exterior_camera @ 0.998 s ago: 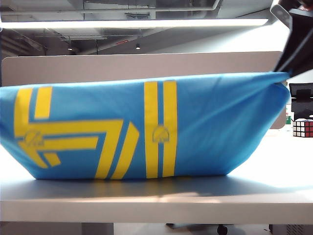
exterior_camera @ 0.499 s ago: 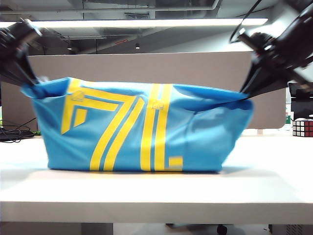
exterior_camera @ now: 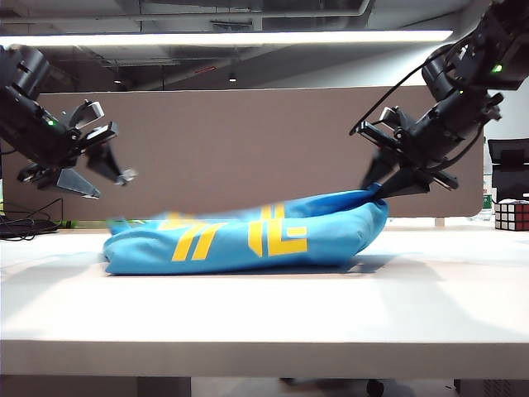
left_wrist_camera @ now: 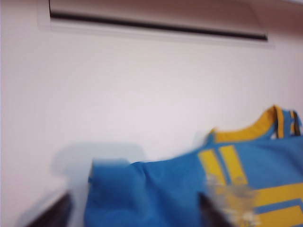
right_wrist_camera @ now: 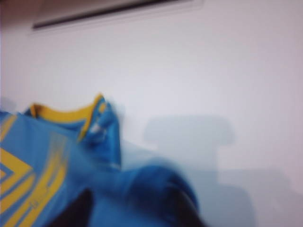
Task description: Fold the bottom side of the soccer jersey horizontally towards the center, about one-third of the way, then fold the sleeve back towards the center, creating a straight line along the edge of the the soccer jersey, and finally fold the bottom of the soccer jersey up towards the top, creating a neat rectangle.
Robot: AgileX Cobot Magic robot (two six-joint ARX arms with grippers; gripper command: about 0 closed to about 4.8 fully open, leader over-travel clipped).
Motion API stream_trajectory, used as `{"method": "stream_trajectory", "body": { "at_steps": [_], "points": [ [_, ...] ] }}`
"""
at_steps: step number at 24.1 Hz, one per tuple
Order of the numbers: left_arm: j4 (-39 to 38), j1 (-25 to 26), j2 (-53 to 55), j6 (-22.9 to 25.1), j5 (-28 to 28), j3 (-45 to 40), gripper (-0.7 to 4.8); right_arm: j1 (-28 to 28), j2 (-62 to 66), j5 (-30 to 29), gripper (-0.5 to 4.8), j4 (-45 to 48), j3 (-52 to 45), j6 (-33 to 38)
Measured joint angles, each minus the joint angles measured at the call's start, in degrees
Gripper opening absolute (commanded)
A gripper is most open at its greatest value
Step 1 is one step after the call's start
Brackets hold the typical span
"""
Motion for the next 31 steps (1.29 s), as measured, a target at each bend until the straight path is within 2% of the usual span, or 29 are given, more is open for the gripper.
{"method": "stream_trajectory", "body": {
  "at_steps": [6,7,8,10,11,12,14,16,20,21,28,31],
  "points": [
    [1.3,0.9,-1.2,-0.1,1.1,0.2,3.98,-1.3,-2.1,-3.4,3.13,2.9,0.4,0.3],
    [0.9,1.0,-1.9,-0.1,1.9,0.1,3.71,-1.5,-3.0,-4.0,3.01,2.3,0.4,0.7],
    [0.0,1.3,-3.7,-0.1,4.2,0.1,3.06,-1.6,-5.5,-5.0,2.83,-0.2,0.4,0.9],
    [-4.2,1.2,-7.1,0.1,7.3,0.1,2.34,-1.2,-9.8,-5.7,2.16,-5.7,0.4,-1.1],
    [-6.1,1.1,-8.2,0.3,8.2,0.1,1.33,-1.0,-11.0,-5.7,1.87,-7.6,0.3,-2.1],
    [-8.6,1.0,-9.9,0.9,9.2,0.0,0.08,-0.8,-12.4,-5.7,1.48,-9.9,0.3,-3.5],
    [-12.2,1.0,-14.2,2.7,10.4,-2.0,-0.09,-0.4,-16.0,-5.6,0.46,-15.5,0.2,-7.1],
    [-14.2,1.0,-20.4,3.7,10.6,-6.4,-0.06,0.3,-20.7,-5.5,-0.06,-18.8,-1.3,-9.9],
    [-13.9,1.4,-37.1,4.3,9.3,-18.8,-0.06,1.0,-36.9,-4.4,-0.06,-17.8,-12.0,-12.1],
    [-14.8,1.6,-45.2,4.6,7.2,-25.0,-0.06,0.9,-43.5,-2.5,-0.06,-17.4,-16.7,-12.1],
    [-14.7,-0.3,-70.3,2.6,-0.7,-41.5,-0.06,1.5,-65.5,2.5,-0.06,-15.8,-35.1,-11.4],
    [-14.7,-2.6,-82.0,0.8,-5.8,-48.0,-0.06,1.5,-74.0,5.4,-0.06,-15.4,-42.6,-10.8]
  ]
}}
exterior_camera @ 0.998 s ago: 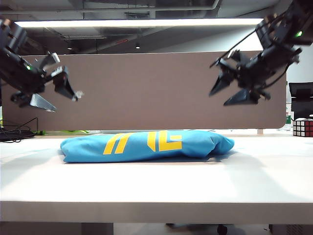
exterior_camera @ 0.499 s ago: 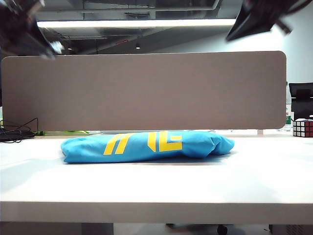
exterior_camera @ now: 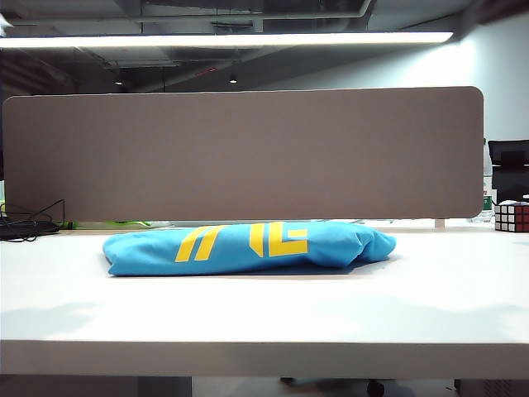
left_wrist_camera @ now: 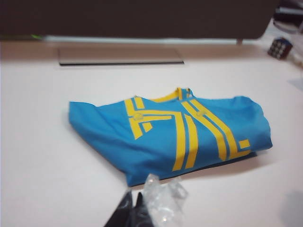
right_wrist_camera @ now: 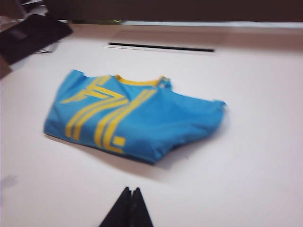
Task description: Fold the bottom side of the soccer jersey horizontally towards the center, about one-third of the way, then fold the sleeve back towards the center, creating a straight line along the edge of the the soccer jersey, and finally fold the bottom of the soccer jersey up towards the top, creating a neat rectangle.
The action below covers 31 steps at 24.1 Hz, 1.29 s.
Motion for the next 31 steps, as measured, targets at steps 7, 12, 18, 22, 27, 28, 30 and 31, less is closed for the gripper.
{"method": "stream_trajectory", "body": {
  "at_steps": [7,12,18,22,27,28,30,31],
  "points": [
    [-0.5,-3.7,-29.2,-7.0,-8.1,-14.2,-0.06,0.0,-27.1,7.5,-0.06,4.8,-18.7,5.3],
    [-0.8,-5.0,-26.5,-7.9,-9.9,-16.6,-0.06,0.4,-35.4,10.6,-0.06,8.7,-25.2,5.9],
    [9.3,-5.2,-27.6,-7.9,-16.4,-24.1,-0.06,0.7,-40.2,16.9,-0.06,12.2,-36.3,4.7],
    [12.8,-5.2,-27.6,-6.9,-16.8,-26.9,-0.06,0.8,-40.2,16.9,-0.06,14.8,-39.5,3.7],
    [18.5,-5.2,-27.6,-6.8,-16.9,-31.2,-0.06,0.7,-40.2,17.0,-0.06,15.5,-40.0,0.9],
    [18.5,-5.2,-27.6,-6.9,-16.9,-31.4,-0.06,0.7,-40.2,17.1,-0.06,15.5,-40.0,-0.3],
    [19.8,-5.1,-27.6,-6.9,-18.9,-31.4,-0.06,0.7,-40.2,18.3,-0.06,16.2,-40.0,-2.2],
    [19.8,-5.1,-27.6,-6.9,-20.0,-31.4,-0.06,0.7,-40.2,19.3,-0.06,16.5,-40.0,-2.5]
  ]
}}
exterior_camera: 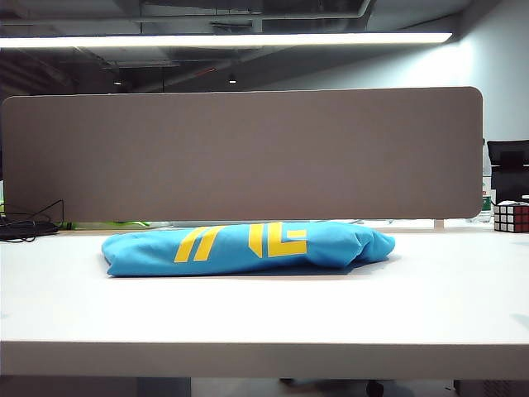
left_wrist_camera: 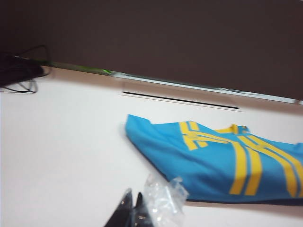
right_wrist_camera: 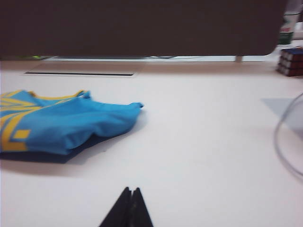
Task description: Fold the bottom side of the soccer jersey horizontally towards the center, about one-third of the way, then fold the sleeve back towards the center, creating a straight line along the edge of the the soccer jersey, and finally fold the bottom of the soccer jersey up towards the top, creating a neat rectangle.
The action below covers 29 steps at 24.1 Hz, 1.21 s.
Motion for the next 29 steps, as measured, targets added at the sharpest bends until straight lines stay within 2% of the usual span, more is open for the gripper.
{"method": "stream_trajectory", "body": {
  "at_steps": [6,12,20,29],
  "points": [
    [-0.1,0.0,0.0,0.7,-4.7,0.0,-0.06,0.0,0.0,6.6,-0.06,0.2,0.0,-0.4],
    [-0.1,0.0,0.0,3.5,-4.3,0.0,-0.06,-0.5,0.0,6.2,-0.06,0.4,0.0,-0.7],
    [-0.1,0.0,0.0,3.5,-3.9,0.0,-0.06,-4.5,0.0,4.1,-0.05,3.3,0.0,-1.1],
    [-0.1,0.0,0.0,3.5,-3.9,0.0,-0.06,-4.6,0.0,4.1,-0.05,3.1,0.0,-1.1]
  ]
}}
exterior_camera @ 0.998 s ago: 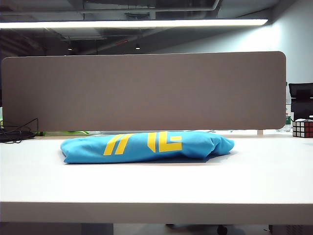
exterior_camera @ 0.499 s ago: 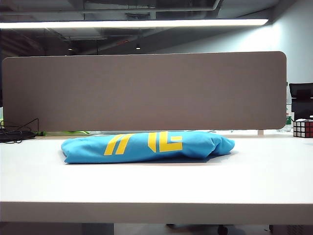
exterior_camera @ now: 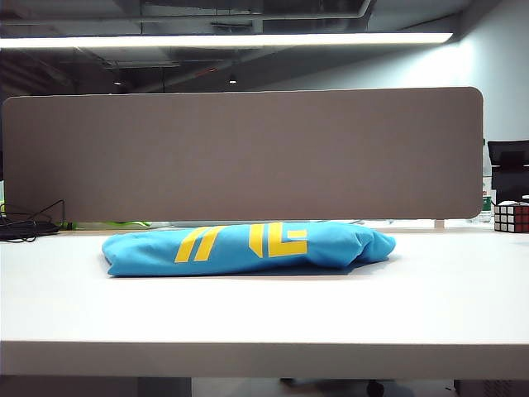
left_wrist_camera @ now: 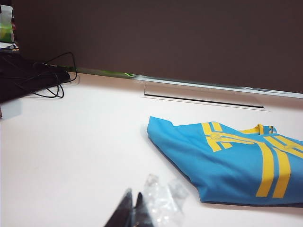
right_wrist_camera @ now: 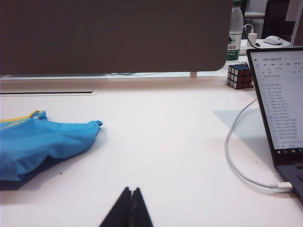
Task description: Fold the bottom side of the soccer jersey horizontally towards the center, about one-third of the way, then fold the sleeve back towards the center, creating a straight line along the edge of the the soccer jersey, and finally fold the bottom of the soccer jersey up towards the top, creating a neat rectangle.
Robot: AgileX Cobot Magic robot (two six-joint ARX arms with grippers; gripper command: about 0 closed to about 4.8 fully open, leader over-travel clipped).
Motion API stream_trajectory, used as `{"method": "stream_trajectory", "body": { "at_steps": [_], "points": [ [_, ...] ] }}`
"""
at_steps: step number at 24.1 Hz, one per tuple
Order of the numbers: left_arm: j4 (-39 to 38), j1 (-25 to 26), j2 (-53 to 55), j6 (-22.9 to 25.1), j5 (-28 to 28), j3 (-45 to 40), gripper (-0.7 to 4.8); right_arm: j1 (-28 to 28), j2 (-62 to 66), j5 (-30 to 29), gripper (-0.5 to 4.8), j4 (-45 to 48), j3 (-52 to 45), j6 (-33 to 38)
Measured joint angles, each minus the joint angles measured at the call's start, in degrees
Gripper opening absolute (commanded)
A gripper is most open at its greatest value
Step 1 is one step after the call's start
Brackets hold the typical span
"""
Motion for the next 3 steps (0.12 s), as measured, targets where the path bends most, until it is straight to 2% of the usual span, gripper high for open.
{"method": "stream_trajectory", "body": {
  "at_steps": [3],
  "points": [
    [0.0,0.0,0.0,0.0,0.0,0.0,-0.06,0.0,0.0,0.0,-0.05,0.0,0.0,0.0]
  ]
}}
